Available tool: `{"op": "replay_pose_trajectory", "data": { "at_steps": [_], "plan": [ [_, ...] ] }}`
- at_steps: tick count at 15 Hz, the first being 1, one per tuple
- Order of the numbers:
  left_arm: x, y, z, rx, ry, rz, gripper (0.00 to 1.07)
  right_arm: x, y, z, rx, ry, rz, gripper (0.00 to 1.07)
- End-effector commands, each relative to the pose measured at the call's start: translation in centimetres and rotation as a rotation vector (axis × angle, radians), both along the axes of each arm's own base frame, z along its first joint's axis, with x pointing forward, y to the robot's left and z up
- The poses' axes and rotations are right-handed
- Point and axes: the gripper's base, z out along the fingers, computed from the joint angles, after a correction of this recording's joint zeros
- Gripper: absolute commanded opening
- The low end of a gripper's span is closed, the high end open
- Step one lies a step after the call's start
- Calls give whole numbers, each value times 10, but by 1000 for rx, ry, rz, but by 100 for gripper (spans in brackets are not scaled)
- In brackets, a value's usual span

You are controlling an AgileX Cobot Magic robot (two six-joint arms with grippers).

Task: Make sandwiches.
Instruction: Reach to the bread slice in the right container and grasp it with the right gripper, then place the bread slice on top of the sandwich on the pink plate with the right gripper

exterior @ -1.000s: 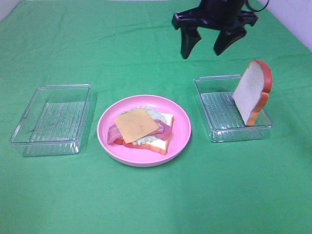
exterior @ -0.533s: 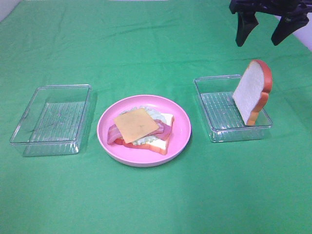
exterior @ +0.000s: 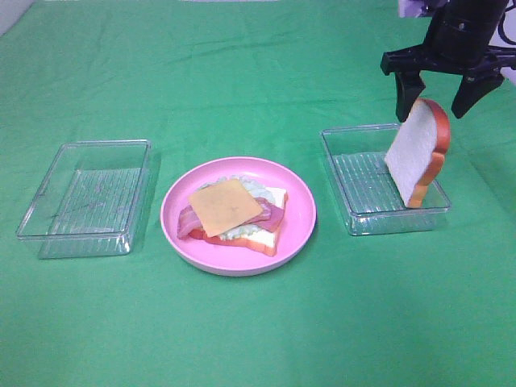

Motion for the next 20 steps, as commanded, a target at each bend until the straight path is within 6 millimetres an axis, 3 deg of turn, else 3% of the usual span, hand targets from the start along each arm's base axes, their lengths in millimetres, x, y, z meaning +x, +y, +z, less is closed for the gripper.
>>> {"op": "replay_pose_trajectory", "data": {
  "at_steps": [1, 3, 6, 7, 8, 11, 15, 17, 20],
  "plan": [
    [-2, 1, 0, -20, -21, -6, 78, 1, -2, -14, -15, 61, -7, 73],
    [-2, 1, 0, -20, -21, -6, 78, 2, -2, -21, -17, 75, -4, 67],
    [-2, 1, 0, -20, -21, -6, 78, 3, -2, -23, -19, 79, -4, 39],
    [-2, 1, 0, -20, -21, -6, 78, 2, -3, -18, -21, 75, -4, 11],
    [-2, 1, 0, -20, -21, -6, 78, 0, -2, -15, -19, 72, -9, 2],
    [-2, 1, 0, -20, -21, -6, 78, -4, -2, 1, -5, 44, -8, 0],
    [-2, 1, 0, -20, -21, -6, 78, -18, 4, 48, 98, -55, 7, 0],
    [-2, 1, 0, -20, -21, -6, 78, -31, 25, 72, 337, -62, 69, 0],
    [-2, 1, 0, -20, -21, -6, 78, -36, 52, 69, 505, -34, 107, 0]
  ]
}}
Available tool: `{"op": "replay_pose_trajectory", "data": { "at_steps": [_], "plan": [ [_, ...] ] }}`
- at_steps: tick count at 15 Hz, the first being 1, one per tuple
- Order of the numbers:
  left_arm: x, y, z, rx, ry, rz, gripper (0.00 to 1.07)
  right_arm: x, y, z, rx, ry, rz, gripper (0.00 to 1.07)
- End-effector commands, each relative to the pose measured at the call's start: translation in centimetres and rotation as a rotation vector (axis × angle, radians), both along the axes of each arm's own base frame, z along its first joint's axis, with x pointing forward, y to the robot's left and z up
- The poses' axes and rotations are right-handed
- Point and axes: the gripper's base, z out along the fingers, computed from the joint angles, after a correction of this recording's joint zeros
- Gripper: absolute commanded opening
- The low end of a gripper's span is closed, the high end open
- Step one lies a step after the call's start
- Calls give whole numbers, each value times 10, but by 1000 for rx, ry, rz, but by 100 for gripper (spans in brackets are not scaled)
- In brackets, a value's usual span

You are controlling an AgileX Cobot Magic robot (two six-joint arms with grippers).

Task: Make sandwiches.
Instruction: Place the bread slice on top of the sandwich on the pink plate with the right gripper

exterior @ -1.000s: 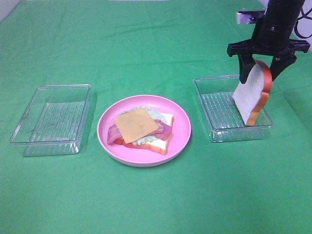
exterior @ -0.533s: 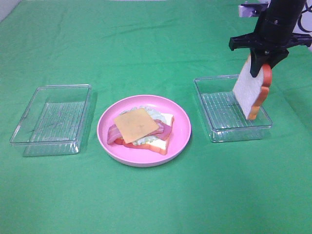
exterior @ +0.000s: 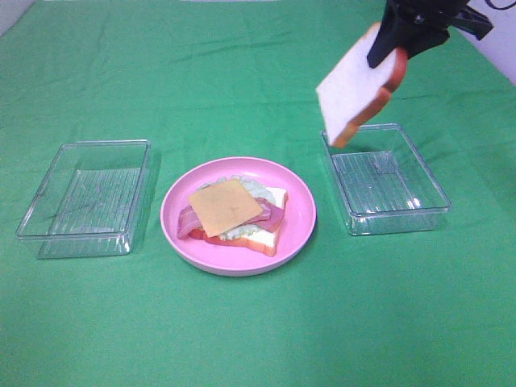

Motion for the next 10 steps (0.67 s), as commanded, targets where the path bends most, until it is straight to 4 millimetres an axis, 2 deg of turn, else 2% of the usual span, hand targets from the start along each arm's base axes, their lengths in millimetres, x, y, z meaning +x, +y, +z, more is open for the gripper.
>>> {"op": "replay_pose_trajectory", "data": {
  "at_steps": [1, 6, 9, 10],
  "plan": [
    [-2, 1, 0, -20, -21, -6, 78, -13, 25, -8, 100, 70, 76, 0],
    [-2, 1, 0, -20, -21, -6, 78, -39, 95, -56, 270, 84, 79, 0],
    [-2, 1, 0, -20, -21, -6, 78, -45, 107, -75, 404, 97, -14, 0],
    [-2, 1, 0, -20, -21, -6, 78, -53, 108, -94, 489, 114, -70, 0]
  ]
}}
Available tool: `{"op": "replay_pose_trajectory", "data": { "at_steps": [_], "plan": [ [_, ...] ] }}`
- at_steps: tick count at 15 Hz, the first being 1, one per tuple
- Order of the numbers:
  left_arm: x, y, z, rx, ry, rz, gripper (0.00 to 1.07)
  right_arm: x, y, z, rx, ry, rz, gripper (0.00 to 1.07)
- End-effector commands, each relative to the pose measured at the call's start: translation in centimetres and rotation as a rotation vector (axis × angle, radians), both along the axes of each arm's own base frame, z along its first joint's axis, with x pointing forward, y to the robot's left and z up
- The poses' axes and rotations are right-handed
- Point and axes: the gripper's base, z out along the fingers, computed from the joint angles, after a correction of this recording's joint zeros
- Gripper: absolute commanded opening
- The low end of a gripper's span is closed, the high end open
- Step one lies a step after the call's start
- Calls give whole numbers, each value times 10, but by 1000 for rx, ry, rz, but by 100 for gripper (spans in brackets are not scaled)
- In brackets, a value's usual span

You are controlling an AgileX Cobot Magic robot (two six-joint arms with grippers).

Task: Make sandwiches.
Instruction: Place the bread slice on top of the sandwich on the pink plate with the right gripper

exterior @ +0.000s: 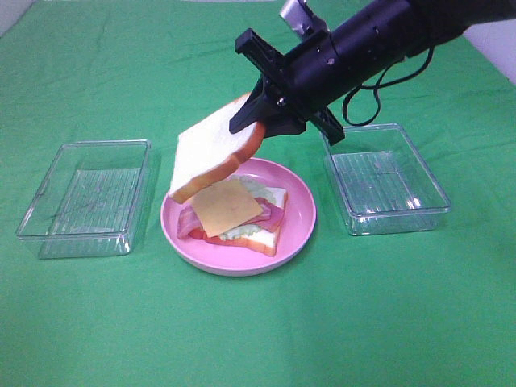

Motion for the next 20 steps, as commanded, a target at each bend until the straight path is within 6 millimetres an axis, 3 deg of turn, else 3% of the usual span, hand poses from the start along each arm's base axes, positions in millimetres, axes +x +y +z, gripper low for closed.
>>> {"op": "replay_pose_trajectory", "data": {
  "at_steps": [1, 5, 7, 11, 13, 16, 17, 20],
  "plan": [
    [-2, 1, 0, -20, -21, -6, 78, -6, 1, -14, 111, 4, -77, 0],
    [-2, 1, 0, -20, -21, -6, 78, -8, 4, -44, 199, 52, -123, 0],
    [-2, 1, 0, -20, -21, -6, 78, -7, 3, -63, 152, 79, -117, 0],
    [-2, 1, 0, -20, -21, -6, 78, -9, -2, -75, 46, 103, -118, 0],
    [-2, 1, 0, -20, -21, -6, 78, -10, -5, -79, -12, 122, -121, 12],
    [-2, 1, 0, -20, -21, -6, 78, -11, -6, -79, -23, 112, -102, 71],
    [-2, 1, 0, -20, -21, -6, 78, -11, -6, -79, -29, 107, -93, 80],
    [-2, 1, 0, -20, -21, -6, 78, -12, -11, -73, -96, 46, -24, 82]
  ]
}}
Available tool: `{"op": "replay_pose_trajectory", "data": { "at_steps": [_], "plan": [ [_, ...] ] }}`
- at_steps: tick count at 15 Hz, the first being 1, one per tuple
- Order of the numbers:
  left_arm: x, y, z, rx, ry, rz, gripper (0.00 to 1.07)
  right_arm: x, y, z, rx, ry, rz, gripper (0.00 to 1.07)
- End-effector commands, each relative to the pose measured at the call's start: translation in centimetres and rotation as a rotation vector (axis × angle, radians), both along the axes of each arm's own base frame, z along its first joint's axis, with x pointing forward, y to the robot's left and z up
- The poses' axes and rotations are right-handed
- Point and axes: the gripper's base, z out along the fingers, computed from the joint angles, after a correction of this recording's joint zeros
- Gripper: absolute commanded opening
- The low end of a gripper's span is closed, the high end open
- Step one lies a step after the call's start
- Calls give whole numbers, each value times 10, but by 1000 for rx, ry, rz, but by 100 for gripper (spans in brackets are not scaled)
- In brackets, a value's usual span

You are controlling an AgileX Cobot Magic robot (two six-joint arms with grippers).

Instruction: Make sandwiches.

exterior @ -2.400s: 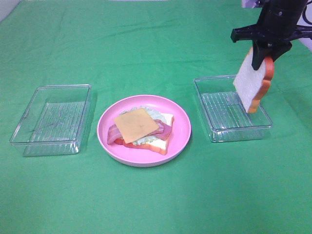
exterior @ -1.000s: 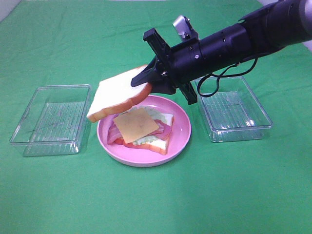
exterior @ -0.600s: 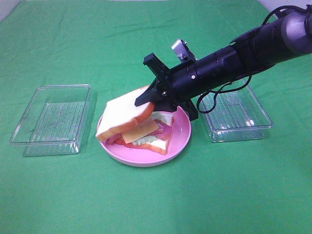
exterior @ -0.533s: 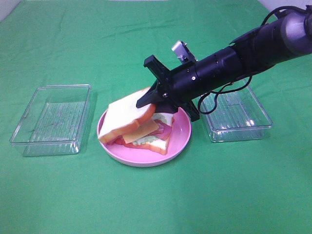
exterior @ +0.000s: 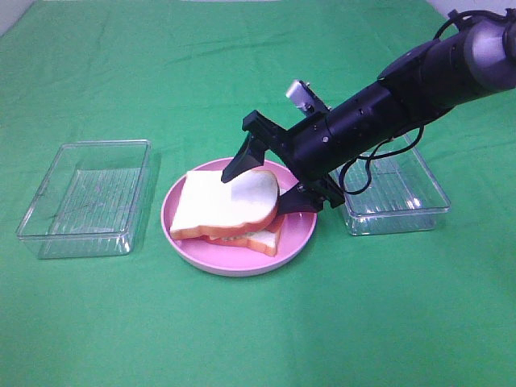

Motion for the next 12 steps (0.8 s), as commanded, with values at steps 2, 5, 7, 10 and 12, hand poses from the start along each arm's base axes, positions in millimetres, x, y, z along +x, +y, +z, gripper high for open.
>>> {"op": "replay_pose_trajectory", "data": {
  "at_steps": [2, 5, 7, 10, 12],
  "plan": [
    [-2, 1, 0, -20, -21, -6, 78, -5, -12, 22, -148, -105, 115, 82],
    [-2, 1, 0, -20, -21, -6, 78, -14, -32, 45, -363, -163, 209, 82],
    [-2, 1, 0, -20, -21, -6, 78, -22, -43, 59, -466, -181, 284, 82],
    [-2, 1, 0, -20, -21, -6, 78, -55, -60, 84, -520, -204, 332, 82],
    [-2, 1, 0, -19, -21, -6, 78, -102, -80, 105, -526, -250, 331, 82]
  ]
}}
